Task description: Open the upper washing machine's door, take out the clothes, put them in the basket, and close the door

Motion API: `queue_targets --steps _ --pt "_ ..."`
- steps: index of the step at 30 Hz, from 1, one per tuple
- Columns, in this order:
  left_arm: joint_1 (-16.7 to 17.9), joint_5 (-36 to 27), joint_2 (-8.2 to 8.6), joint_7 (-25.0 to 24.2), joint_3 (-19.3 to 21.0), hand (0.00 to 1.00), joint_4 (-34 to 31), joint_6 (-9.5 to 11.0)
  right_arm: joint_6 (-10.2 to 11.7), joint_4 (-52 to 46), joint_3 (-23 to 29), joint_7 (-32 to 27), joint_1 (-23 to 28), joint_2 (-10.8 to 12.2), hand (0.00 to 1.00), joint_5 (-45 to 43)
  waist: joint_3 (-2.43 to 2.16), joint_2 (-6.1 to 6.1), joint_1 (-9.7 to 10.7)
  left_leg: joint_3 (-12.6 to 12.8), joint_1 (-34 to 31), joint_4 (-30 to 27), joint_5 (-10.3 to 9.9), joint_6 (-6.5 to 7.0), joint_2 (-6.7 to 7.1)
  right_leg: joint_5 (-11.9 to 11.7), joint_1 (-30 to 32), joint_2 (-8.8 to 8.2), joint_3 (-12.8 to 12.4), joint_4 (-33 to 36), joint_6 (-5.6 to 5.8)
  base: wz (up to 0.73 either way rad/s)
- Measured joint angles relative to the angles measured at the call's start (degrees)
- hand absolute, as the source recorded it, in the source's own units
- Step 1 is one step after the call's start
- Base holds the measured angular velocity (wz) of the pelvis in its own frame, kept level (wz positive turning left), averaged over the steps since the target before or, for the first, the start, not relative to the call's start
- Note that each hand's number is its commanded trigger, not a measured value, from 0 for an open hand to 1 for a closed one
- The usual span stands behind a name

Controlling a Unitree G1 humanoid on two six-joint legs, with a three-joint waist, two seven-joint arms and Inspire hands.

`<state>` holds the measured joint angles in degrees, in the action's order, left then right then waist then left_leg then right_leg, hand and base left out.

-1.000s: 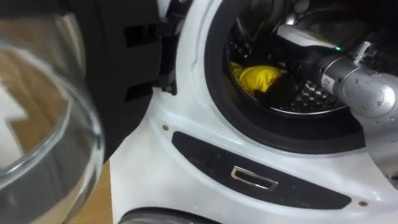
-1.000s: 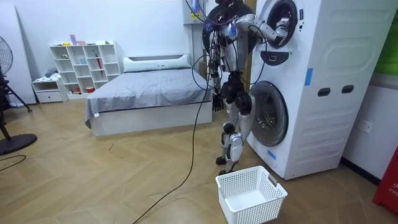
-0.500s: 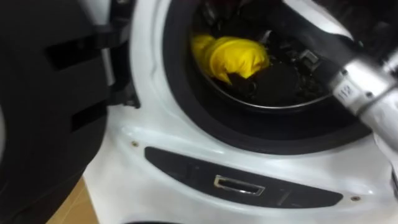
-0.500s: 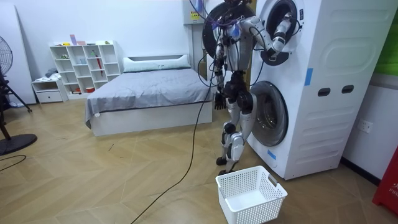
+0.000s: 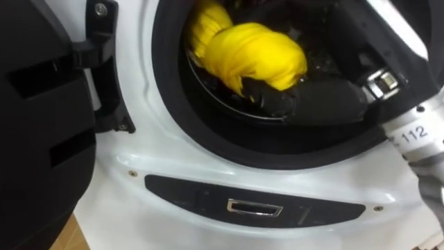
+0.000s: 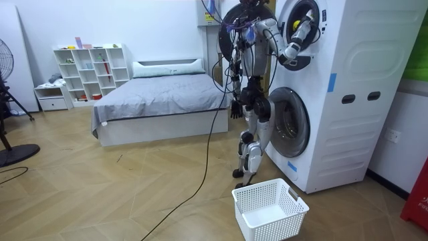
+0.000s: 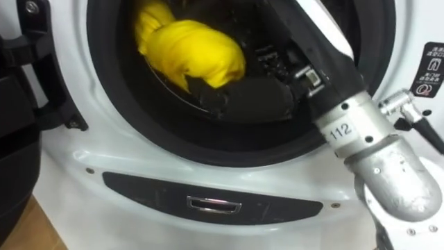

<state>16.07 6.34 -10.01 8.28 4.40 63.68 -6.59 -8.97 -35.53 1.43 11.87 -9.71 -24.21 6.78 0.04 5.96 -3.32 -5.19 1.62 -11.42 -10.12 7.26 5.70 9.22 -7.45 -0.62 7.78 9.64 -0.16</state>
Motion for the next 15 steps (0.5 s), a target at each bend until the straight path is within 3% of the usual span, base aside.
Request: queue_targets --steps 6,15 --pt "0.1 0.0 0.05 -0.4 1.2 0.0 0.7 0.8 1.4 -0.1 0.0 -2.1 0.4 1.8 1.0 3.3 -0.02 -0.01 -0.1 0.1 0.0 -0.1 0.0 0.05 0.0 0.0 0.1 -0.03 0.1 0.0 0.02 0.0" --pt "0.1 0.1 0.03 -1.3 2.4 0.0 0.6 2.0 4.0 -0.1 0.7 -3.5 1.7 1.9 1.0 13.2 0.0 -0.16 -0.1 0.2 0.0 -0.2 0.0 0.05 -0.04 0.0 0.1 0.0 0.2 -0.1 0.02 0.0"
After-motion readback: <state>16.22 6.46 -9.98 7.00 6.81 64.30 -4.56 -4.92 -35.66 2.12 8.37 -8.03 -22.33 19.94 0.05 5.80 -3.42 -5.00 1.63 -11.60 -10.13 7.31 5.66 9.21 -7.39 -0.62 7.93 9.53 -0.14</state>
